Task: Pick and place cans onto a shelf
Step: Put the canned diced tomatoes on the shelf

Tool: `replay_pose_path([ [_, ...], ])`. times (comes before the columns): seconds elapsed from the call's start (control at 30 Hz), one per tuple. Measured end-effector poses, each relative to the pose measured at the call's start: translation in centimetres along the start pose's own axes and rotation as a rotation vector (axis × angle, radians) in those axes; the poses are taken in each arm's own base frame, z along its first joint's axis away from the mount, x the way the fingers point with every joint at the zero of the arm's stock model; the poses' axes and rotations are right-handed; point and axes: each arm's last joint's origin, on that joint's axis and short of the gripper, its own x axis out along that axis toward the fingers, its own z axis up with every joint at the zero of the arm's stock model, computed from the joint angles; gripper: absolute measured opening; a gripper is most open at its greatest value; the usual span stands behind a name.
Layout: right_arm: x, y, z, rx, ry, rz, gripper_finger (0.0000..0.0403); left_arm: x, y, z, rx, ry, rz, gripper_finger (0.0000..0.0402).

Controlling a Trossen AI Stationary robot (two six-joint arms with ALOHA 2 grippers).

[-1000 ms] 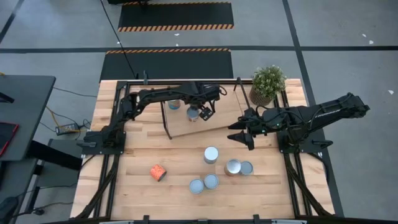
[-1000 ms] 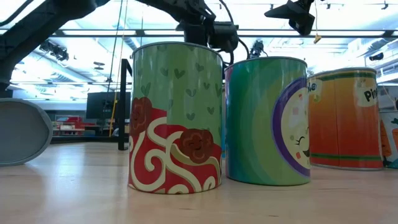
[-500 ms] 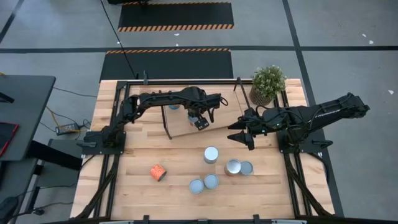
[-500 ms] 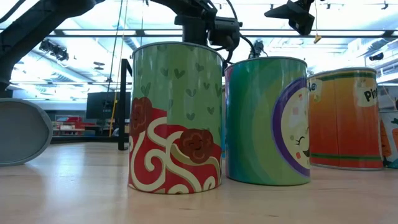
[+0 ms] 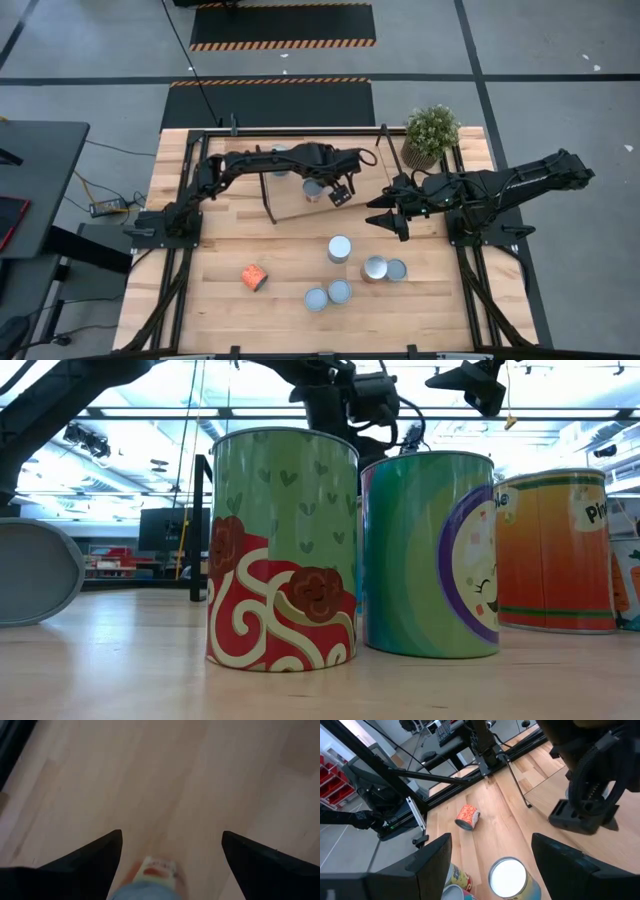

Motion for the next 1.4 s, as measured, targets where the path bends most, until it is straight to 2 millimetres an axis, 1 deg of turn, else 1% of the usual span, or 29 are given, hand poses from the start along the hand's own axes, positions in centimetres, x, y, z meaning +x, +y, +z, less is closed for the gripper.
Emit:
replay_pose_path([
  [0.07,0.0,0.0,0.0,0.000,0.000,0.000,0.0281,0.0,-0.3,0.1,-0.031,0.000,-0.046,0.0348],
  [0.17,0.0,0.0,0.0,0.000,0.001,0.000,0.0281,-0.1,-0.5,-0.2,-0.093,0.056,-0.121,0.0348],
  [0.27,0.0,0.0,0.0,0.000,0.001,0.000,0.0281,-0.1,-0.3,-0.7,-0.109,0.103,-0.098,0.0345],
  [0.37,0.0,0.0,0.0,-0.001,0.000,0.000,0.0281,-0.1,-0.1,-1.2,-0.116,0.155,-0.081,0.0332],
  [0.53,0.0,0.0,0.0,-0.005,0.000,0.000,0.0281,-0.2,0.1,-1.9,-0.130,0.256,-0.106,0.0311],
  [0.7,0.0,0.0,0.0,-0.005,0.000,0.000,0.0281,-0.5,-0.4,-2.7,-0.107,0.324,-0.126,0.0301],
  [0.87,0.0,0.0,0.0,-0.006,0.000,0.001,0.0281,-0.6,-0.5,-2.9,-0.074,0.336,-0.099,0.0299],
  [1.17,0.0,0.0,0.0,0.004,0.001,0.001,0.0281,-0.5,-0.5,-2.4,-0.047,0.265,-0.089,0.0299],
  [1.4,0.0,0.1,0.0,0.011,0.009,0.014,0.0281,-0.4,0.5,-2.5,-0.055,0.305,-0.057,0.0299],
])
